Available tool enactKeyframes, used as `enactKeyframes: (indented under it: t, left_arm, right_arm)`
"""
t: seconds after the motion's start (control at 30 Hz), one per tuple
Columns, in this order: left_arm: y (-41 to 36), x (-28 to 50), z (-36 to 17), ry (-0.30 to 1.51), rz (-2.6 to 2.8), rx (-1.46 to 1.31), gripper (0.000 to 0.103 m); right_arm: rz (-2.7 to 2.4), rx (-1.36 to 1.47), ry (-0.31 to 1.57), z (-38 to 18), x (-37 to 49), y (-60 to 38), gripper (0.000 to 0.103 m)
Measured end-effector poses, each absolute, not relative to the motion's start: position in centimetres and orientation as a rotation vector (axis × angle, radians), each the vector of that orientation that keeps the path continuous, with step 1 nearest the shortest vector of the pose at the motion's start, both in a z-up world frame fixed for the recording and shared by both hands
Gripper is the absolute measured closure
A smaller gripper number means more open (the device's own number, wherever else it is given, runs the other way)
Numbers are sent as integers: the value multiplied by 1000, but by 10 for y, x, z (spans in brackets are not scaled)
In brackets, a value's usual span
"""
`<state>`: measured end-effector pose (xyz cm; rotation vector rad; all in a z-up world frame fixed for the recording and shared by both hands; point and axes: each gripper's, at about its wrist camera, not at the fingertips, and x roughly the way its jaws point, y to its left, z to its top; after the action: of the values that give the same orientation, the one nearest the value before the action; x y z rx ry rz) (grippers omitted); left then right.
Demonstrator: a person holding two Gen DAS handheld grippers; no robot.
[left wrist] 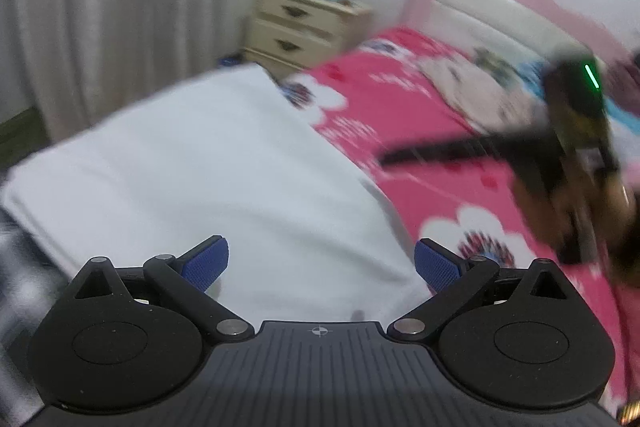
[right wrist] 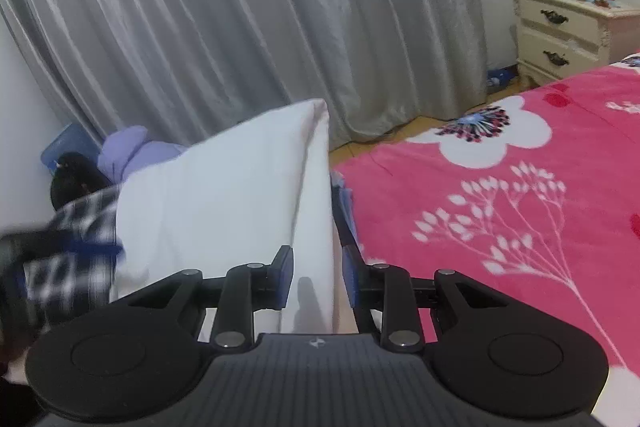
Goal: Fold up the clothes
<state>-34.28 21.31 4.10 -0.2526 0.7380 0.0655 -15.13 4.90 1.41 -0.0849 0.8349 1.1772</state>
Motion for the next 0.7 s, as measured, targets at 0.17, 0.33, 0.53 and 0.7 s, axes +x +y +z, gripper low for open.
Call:
enactKeyframes:
  t: [0.17, 0.33, 0.53, 0.7]
  left_arm:
    - [198, -335, 20, 813, -42, -198, 3]
    - [192, -338, 10, 827, -73, -149, 3]
    - [189, -347, 7, 812, -101, -132, 3]
    - [186, -349, 5, 813, -154, -144, 3]
  right_arm:
    - [1220, -63, 848, 12, -141, 74, 73]
    - [1261, -103, 878, 4, -143, 99, 73]
    - [1270, -96, 891, 0, -148, 104, 99]
    - [1274, -141, 768, 22, -163, 101, 100]
